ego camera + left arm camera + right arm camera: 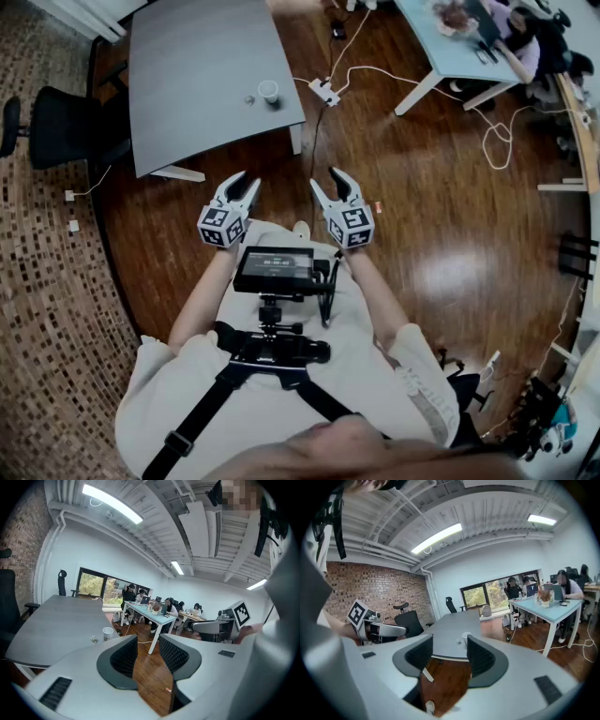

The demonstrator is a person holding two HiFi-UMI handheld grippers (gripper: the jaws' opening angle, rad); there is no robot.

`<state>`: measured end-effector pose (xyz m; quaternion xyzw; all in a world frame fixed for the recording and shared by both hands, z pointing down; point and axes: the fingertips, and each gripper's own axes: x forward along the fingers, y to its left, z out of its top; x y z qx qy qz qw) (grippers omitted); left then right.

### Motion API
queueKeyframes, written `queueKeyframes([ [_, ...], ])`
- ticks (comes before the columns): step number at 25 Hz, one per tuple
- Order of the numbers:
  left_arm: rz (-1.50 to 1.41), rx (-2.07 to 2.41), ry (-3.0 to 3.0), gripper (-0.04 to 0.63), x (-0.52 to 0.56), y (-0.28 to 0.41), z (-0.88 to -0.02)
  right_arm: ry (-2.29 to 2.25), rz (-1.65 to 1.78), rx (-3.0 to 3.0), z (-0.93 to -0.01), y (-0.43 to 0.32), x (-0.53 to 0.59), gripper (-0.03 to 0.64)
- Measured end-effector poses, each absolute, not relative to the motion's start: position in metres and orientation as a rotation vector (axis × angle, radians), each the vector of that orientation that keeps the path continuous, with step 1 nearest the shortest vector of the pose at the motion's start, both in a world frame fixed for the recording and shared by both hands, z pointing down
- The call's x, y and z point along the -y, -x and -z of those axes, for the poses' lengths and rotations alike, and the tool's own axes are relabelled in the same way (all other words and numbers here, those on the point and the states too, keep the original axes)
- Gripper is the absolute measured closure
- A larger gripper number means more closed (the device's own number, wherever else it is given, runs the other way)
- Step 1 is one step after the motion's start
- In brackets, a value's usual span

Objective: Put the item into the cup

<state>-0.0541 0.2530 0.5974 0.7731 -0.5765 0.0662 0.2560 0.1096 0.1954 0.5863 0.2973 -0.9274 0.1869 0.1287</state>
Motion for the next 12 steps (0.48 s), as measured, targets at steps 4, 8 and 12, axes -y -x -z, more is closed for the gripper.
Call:
queueKeyframes([
  [4, -0.175, 1.57, -2.086, 0.451, -0.253, 0.055, -0.601, -0.853, -0.531, 2.696, -0.59, -0.108, -0.19, 0.376],
  [8, -0.194, 1.563, -2.074, 0.449, -0.254, 0.056, -0.607, -0.85, -0.539, 2.683, -0.595, -0.108, -0.183, 0.376],
  [12, -0.201, 1.564, -2.054, 0.449, -0.235, 0.068, -0.613, -0.85, -0.55, 2.674, -0.6, -0.099, -0.163, 0.376],
])
